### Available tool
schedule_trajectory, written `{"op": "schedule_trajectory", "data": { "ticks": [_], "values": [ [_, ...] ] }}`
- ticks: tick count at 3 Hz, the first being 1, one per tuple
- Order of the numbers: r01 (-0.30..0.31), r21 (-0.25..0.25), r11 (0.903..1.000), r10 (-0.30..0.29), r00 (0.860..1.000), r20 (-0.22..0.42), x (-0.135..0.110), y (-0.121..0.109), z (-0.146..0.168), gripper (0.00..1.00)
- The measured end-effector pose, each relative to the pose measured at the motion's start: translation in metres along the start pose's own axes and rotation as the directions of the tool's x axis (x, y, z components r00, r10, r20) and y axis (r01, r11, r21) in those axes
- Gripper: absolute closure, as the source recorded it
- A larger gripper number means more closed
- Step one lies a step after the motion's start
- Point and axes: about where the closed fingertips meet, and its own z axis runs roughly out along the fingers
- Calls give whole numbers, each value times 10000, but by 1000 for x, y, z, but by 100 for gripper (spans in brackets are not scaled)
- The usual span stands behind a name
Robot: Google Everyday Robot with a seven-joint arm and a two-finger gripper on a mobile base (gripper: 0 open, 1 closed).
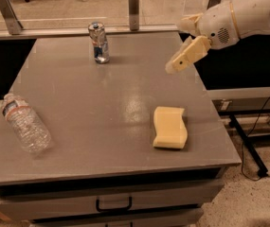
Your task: Move redbull can near sponge
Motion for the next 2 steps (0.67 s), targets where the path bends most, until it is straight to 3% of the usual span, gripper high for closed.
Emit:
{"op": "schedule_trajectory", "data": {
  "ticks": [1, 2],
  "values": [
    [-392, 300, 9988, 379, 9984, 416, 1, -3, 10, 0],
    [-828, 789, 9934, 675, 9815, 1793, -10, -20, 37, 0]
  ]
}}
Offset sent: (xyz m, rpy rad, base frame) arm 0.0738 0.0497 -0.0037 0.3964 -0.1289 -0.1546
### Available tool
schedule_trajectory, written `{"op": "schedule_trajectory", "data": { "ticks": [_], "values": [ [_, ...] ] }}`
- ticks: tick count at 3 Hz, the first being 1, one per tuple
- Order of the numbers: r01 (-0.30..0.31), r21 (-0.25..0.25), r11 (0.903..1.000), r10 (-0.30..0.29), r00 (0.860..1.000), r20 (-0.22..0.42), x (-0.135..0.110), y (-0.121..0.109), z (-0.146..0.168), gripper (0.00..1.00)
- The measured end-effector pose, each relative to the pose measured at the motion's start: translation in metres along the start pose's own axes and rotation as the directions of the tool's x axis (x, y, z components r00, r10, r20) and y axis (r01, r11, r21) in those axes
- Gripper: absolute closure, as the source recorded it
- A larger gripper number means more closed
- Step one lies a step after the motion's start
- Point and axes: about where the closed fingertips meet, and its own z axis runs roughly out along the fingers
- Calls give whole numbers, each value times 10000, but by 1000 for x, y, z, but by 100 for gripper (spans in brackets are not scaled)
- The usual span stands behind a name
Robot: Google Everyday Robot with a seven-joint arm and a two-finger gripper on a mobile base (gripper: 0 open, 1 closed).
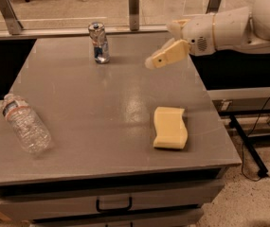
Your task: Move redbull can near sponge
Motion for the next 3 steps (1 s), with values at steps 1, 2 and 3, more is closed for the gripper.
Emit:
{"op": "schedule_trajectory", "data": {
  "ticks": [1, 2, 3],
  "values": [
    [-192, 677, 9975, 133, 9962, 856, -10, -18, 25, 0],
    [-407, 982, 9943, 303, 9940, 1046, -13, -36, 59, 0],
    [-878, 1257, 9882, 749, 9918, 1037, -7, -59, 98, 0]
  ]
}}
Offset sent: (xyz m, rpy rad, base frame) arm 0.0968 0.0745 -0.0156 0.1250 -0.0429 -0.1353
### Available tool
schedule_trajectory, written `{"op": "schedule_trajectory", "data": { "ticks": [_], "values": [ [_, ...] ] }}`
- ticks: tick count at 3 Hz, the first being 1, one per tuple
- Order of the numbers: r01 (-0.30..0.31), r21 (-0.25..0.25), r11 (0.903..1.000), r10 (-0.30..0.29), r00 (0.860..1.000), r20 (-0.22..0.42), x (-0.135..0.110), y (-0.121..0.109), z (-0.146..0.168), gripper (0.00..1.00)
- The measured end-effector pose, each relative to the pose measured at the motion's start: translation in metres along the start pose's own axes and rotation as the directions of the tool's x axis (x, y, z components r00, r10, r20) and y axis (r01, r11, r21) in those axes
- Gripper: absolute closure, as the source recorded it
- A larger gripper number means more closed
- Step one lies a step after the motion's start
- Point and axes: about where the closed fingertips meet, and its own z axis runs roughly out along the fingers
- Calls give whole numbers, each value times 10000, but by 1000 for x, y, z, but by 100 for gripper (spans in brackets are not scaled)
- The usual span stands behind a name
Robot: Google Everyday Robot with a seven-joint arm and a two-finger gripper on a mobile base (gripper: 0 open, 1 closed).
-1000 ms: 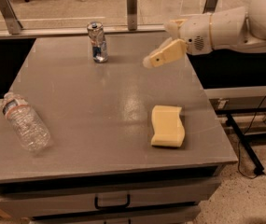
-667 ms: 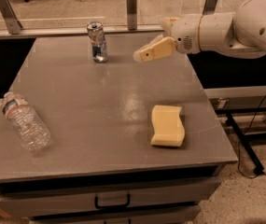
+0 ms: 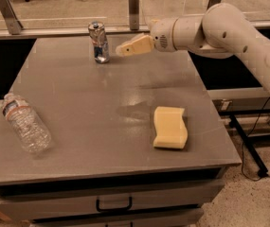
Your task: Move redbull can near sponge
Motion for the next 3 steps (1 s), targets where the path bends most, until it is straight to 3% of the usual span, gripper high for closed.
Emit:
{"op": "schedule_trajectory", "data": {
  "ticks": [1, 3],
  "values": [
    [-4, 34, 10000, 5, 9999, -147, 3, -13, 39, 0],
    [253, -327, 9991, -257, 9996, -114, -8, -15, 103, 0]
  ]
}}
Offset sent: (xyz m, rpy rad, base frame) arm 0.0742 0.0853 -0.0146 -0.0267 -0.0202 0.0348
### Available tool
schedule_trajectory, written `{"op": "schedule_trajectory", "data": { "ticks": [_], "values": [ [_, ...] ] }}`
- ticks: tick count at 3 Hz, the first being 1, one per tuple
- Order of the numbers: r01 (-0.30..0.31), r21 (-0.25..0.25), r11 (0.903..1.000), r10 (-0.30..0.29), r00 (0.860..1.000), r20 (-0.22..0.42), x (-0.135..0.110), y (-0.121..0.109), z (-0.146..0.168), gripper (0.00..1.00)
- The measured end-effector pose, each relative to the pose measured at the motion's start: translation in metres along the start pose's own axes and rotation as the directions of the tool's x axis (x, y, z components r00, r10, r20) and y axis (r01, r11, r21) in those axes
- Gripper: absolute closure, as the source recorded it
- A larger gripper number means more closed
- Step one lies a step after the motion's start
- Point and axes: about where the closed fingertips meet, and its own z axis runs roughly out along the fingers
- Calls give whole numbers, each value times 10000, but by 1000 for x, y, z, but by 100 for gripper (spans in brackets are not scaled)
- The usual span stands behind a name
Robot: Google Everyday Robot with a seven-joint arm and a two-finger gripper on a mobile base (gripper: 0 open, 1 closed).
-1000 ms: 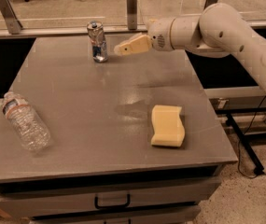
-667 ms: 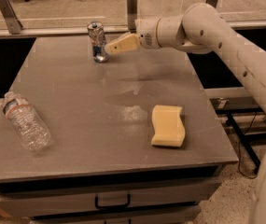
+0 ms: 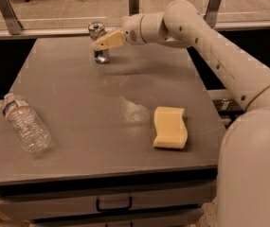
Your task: Move redbull can near sponge
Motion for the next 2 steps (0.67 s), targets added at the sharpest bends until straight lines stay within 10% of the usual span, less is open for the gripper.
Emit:
{"op": "schedule_trajectory", "data": {
  "ticks": [2],
  "values": [
    [-183, -359, 9992, 179, 9998, -118, 14, 3, 33, 42]
  ]
}}
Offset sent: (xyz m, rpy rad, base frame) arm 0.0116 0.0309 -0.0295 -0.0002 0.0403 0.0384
